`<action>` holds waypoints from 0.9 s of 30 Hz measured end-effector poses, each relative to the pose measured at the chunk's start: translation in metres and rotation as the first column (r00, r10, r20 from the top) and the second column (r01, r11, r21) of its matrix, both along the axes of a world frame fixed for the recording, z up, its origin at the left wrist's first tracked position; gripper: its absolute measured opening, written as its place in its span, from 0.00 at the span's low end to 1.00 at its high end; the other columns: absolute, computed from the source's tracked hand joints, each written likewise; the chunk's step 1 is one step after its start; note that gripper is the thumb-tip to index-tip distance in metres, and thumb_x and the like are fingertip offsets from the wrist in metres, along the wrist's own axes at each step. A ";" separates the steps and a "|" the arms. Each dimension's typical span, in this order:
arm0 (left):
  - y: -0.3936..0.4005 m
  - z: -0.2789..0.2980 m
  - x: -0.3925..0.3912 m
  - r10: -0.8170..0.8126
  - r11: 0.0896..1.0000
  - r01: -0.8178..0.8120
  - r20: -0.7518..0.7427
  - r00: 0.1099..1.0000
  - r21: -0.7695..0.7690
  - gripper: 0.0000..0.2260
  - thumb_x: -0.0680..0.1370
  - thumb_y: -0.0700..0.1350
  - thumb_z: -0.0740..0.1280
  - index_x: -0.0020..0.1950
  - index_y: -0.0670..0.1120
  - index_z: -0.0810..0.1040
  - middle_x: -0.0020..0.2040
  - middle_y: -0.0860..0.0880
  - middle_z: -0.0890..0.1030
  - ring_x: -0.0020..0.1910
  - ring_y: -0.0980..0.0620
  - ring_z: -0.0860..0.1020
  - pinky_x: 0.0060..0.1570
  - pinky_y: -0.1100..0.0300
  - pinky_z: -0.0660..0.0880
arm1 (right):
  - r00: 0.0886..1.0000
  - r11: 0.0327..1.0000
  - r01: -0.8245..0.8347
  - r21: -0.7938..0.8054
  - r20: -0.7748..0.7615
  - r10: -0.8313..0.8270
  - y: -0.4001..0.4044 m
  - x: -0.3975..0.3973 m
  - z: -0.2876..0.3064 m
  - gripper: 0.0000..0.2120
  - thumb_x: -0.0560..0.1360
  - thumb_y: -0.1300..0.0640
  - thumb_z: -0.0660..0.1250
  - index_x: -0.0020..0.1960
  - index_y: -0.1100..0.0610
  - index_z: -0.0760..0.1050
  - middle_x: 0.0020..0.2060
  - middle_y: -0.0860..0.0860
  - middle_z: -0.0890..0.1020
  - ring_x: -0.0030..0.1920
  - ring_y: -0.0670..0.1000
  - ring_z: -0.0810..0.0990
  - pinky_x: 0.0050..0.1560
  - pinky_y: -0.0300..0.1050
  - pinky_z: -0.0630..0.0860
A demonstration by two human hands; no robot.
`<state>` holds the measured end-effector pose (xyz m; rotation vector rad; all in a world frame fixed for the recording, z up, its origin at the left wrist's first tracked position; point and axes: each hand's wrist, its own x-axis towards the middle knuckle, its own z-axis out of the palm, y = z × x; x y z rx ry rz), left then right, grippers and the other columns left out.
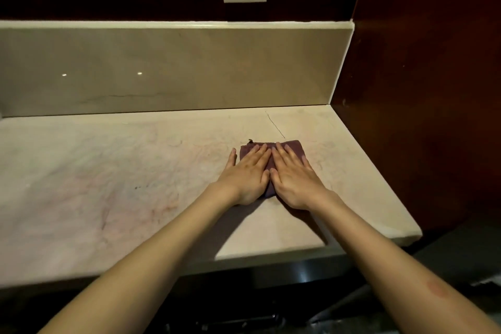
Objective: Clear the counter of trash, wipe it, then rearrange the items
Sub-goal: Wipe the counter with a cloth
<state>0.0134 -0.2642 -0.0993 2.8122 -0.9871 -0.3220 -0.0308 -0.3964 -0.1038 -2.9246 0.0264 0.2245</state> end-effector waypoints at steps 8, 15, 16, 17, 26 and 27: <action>0.028 0.000 -0.093 0.052 0.998 -0.052 -0.020 0.998 -0.022 0.24 0.84 0.50 0.45 0.79 0.49 0.42 0.79 0.53 0.41 0.77 0.57 0.40 0.73 0.48 0.34 | 0.999 0.999 -0.046 -0.004 0.027 0.046 0.027 -0.087 -0.001 0.27 0.83 0.49 0.42 0.78 0.57 0.39 0.78 0.50 0.40 0.77 0.47 0.38 0.76 0.48 0.39; 0.042 -0.002 -0.152 0.095 0.995 -0.095 0.018 0.995 -0.024 0.25 0.84 0.50 0.45 0.78 0.49 0.40 0.79 0.54 0.40 0.76 0.58 0.38 0.72 0.50 0.33 | 0.998 0.999 -0.038 0.003 0.057 0.038 0.045 -0.146 0.001 0.27 0.83 0.50 0.42 0.78 0.56 0.37 0.77 0.50 0.38 0.76 0.47 0.35 0.74 0.47 0.36; 0.043 -0.002 -0.157 0.099 0.995 -0.099 0.024 0.995 -0.016 0.25 0.84 0.50 0.45 0.78 0.49 0.40 0.78 0.54 0.39 0.76 0.58 0.38 0.72 0.50 0.33 | 0.998 0.999 -0.037 0.004 0.058 0.037 0.047 -0.151 0.000 0.27 0.83 0.50 0.42 0.78 0.56 0.37 0.77 0.50 0.37 0.76 0.47 0.35 0.74 0.47 0.36; 0.043 -0.002 -0.159 0.101 0.995 -0.101 0.027 0.995 -0.014 0.25 0.84 0.50 0.45 0.78 0.49 0.40 0.78 0.54 0.39 0.76 0.58 0.38 0.72 0.50 0.33 | 0.998 0.999 -0.038 0.007 0.058 0.037 0.048 -0.153 0.000 0.27 0.83 0.50 0.41 0.77 0.56 0.36 0.77 0.50 0.37 0.76 0.47 0.34 0.74 0.47 0.35; 0.050 -0.003 -0.137 0.063 0.998 -0.064 -0.036 0.997 -0.029 0.24 0.84 0.51 0.45 0.78 0.52 0.39 0.78 0.58 0.38 0.74 0.63 0.36 0.73 0.49 0.32 | 0.995 0.999 -0.039 -0.002 0.094 0.039 0.050 -0.136 -0.005 0.45 0.61 0.43 0.22 0.78 0.55 0.36 0.77 0.48 0.38 0.70 0.43 0.29 0.70 0.44 0.32; 0.050 -0.002 -0.130 0.063 0.997 -0.065 -0.049 0.997 -0.033 0.24 0.84 0.51 0.45 0.78 0.52 0.39 0.78 0.58 0.38 0.74 0.64 0.35 0.73 0.49 0.32 | 0.995 0.999 -0.039 -0.008 0.091 0.040 0.050 -0.130 -0.004 0.45 0.61 0.44 0.21 0.78 0.56 0.37 0.77 0.48 0.38 0.72 0.43 0.30 0.70 0.44 0.32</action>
